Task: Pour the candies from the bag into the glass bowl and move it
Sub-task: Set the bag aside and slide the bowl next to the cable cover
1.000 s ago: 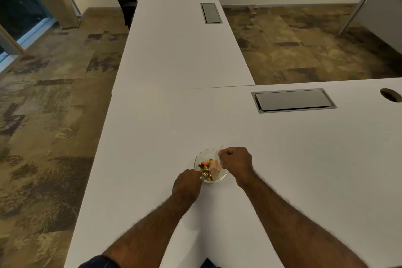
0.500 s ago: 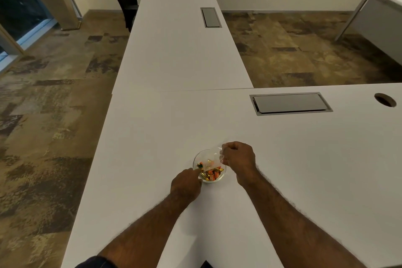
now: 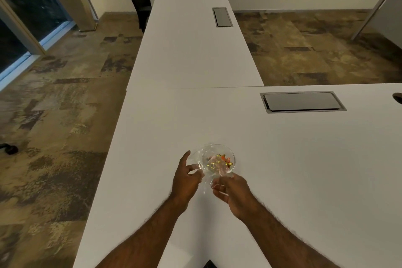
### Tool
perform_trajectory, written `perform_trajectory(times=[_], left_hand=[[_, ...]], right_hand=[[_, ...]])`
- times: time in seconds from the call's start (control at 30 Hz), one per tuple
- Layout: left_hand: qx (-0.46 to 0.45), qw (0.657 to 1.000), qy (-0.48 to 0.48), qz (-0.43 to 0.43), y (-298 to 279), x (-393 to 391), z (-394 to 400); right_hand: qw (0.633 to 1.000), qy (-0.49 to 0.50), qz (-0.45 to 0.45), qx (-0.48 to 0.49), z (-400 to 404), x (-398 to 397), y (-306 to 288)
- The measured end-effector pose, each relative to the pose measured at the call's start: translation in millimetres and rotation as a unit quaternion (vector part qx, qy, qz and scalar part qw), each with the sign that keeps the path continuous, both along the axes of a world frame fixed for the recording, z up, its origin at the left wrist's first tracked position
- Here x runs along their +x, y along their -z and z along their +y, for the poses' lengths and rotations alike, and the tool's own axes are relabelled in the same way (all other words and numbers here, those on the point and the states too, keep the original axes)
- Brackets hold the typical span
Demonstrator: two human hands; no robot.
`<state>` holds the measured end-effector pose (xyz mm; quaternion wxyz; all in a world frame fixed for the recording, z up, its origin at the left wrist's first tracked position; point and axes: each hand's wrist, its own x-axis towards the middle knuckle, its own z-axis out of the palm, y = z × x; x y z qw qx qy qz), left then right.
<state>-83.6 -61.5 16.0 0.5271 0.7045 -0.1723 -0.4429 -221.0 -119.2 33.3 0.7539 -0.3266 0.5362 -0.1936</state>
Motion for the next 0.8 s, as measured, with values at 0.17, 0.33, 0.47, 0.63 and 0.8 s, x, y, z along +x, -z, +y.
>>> perform_trajectory(times=[0.17,0.33,0.47,0.63,0.8], left_hand=[[0.036,0.998,0.012,-0.049,20,8,36],[0.113,0.975,0.097,-0.164,46,8,72],[0.140,0.953,0.160,-0.218,65,5,92],[0.184,0.879,0.197,-0.394,78,-1,110],[0.158,0.752,0.309,-0.561,90,-7,125]], right_hand=[[0.964,-0.213,0.154,-0.047,25,-12,21],[0.862,-0.342,0.326,-0.183,37,-16,44],[0.797,-0.385,0.382,-0.263,53,-17,58],[0.633,-0.436,0.406,-0.494,69,-15,82],[0.564,-0.472,0.366,-0.571,76,-16,108]])
